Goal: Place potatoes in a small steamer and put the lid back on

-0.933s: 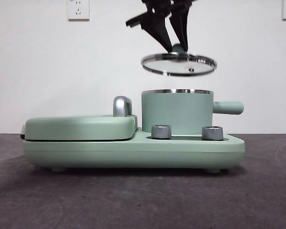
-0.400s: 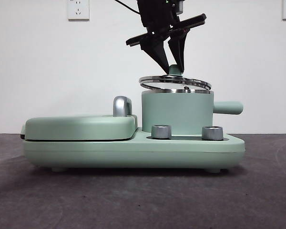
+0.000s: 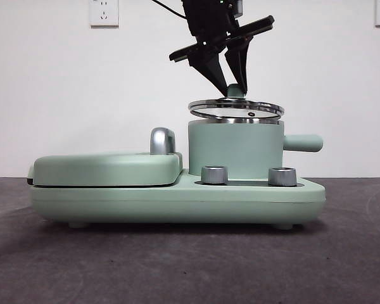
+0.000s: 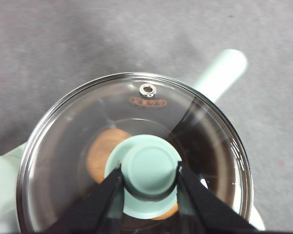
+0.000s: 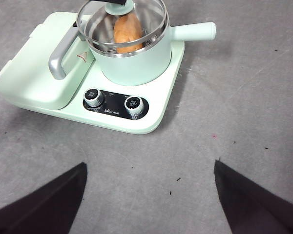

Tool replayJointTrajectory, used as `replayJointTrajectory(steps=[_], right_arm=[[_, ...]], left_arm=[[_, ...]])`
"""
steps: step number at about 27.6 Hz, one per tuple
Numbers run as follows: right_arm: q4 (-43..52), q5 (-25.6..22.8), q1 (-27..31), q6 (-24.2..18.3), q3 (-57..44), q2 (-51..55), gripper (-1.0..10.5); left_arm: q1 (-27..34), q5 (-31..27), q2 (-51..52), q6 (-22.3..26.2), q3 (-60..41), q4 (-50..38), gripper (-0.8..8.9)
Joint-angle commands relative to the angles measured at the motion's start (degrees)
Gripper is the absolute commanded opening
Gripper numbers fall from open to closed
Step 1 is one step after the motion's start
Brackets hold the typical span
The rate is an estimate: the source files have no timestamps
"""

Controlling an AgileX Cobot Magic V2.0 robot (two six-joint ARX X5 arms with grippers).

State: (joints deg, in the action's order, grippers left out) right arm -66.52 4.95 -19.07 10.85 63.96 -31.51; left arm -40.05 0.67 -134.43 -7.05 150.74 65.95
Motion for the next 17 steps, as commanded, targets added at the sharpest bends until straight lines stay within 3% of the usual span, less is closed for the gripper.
replayJointTrajectory(steps=[1,17], right_arm=[[0.66,0.15,-0.20,0.74,0.52,-0.20,4.1],[0.50,0.13,-0.20,0.92,0.52,-0.20,4.1]], left_arm=[[-0.42,0.33,-1.40,0.37,1.79,-1.29,0.06],[-0.46,0.17,-3.30,0.57,1.79,0.83,0.10]])
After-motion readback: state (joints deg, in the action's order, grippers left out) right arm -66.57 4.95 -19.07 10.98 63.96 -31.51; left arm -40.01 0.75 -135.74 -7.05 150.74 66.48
